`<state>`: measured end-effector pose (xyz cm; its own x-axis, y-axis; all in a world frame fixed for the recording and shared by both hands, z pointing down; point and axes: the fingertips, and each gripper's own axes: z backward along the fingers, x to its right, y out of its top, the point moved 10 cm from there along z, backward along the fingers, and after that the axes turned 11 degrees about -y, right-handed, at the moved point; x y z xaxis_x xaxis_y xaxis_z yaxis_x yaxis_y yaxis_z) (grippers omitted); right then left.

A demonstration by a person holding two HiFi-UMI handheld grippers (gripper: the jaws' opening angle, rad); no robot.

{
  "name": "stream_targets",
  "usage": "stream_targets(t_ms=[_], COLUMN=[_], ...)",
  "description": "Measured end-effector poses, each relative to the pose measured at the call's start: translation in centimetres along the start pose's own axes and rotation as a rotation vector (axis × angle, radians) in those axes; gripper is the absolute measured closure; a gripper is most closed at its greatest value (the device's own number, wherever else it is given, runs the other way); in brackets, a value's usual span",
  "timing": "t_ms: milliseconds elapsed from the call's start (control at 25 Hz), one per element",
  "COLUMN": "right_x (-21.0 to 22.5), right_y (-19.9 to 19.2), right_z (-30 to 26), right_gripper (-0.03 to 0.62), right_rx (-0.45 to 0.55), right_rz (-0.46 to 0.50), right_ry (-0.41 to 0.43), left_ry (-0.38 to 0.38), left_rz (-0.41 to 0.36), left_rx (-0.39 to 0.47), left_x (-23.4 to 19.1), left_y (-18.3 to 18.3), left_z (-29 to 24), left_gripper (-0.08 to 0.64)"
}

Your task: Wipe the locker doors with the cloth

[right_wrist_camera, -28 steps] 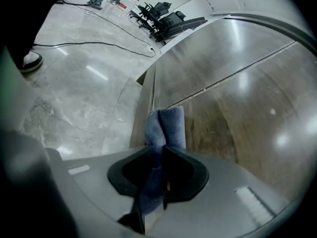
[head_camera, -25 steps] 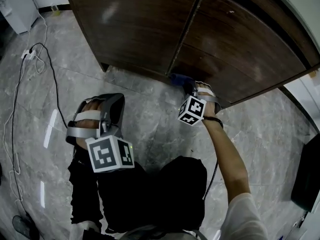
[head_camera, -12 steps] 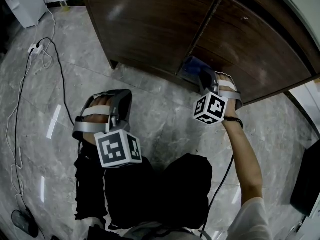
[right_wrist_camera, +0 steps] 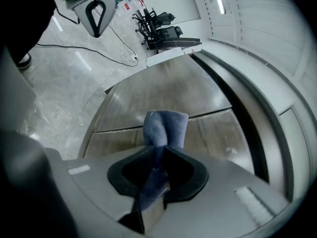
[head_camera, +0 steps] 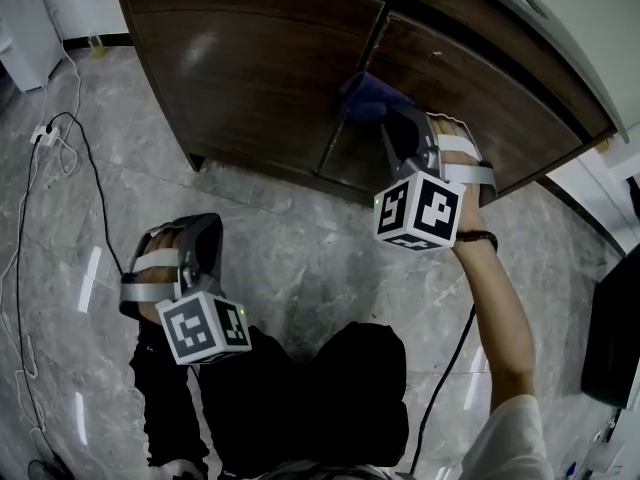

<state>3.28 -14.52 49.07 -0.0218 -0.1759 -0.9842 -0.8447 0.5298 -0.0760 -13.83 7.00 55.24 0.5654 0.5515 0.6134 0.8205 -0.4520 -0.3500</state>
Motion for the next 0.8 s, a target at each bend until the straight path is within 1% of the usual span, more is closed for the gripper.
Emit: stream_targets(t_ms=[280, 400, 480, 560, 800], right_x=[7.8, 10.1, 10.1, 9.0, 3.5], right_y=[0.8, 1.2, 1.6, 1.7, 2.1], right_z=[1.0, 1.4, 1.3, 1.0, -0.2], right_gripper=[0.522, 0.522, 0.522, 0.523, 0.523], right_rx=[0.002, -0.003, -0.005, -0.008, -0.003], right_rz=[-0.006, -0.013, -0.015, -0.010, -0.008], right_ry=[-0.120, -0.166, -0.182, -0.185, -0.146], left_ry=[0.019, 0.025, 0.027, 0.025, 0.015], left_rz=[0.008, 0.011, 0.016, 0.021, 0.040], left_rx=[-0.005, -0.002, -0.002, -0.004, -0.027], left_x=[-0.8, -0.7, -0.5, -0.5, -0.4], left_y=[-0.3, -0.7, -1.1, -1.4, -2.5], left_z=[0.5, 0.5, 0.6, 0.6, 0.7], left_gripper=[0.558, 0.558, 0.558, 0.558, 0.558])
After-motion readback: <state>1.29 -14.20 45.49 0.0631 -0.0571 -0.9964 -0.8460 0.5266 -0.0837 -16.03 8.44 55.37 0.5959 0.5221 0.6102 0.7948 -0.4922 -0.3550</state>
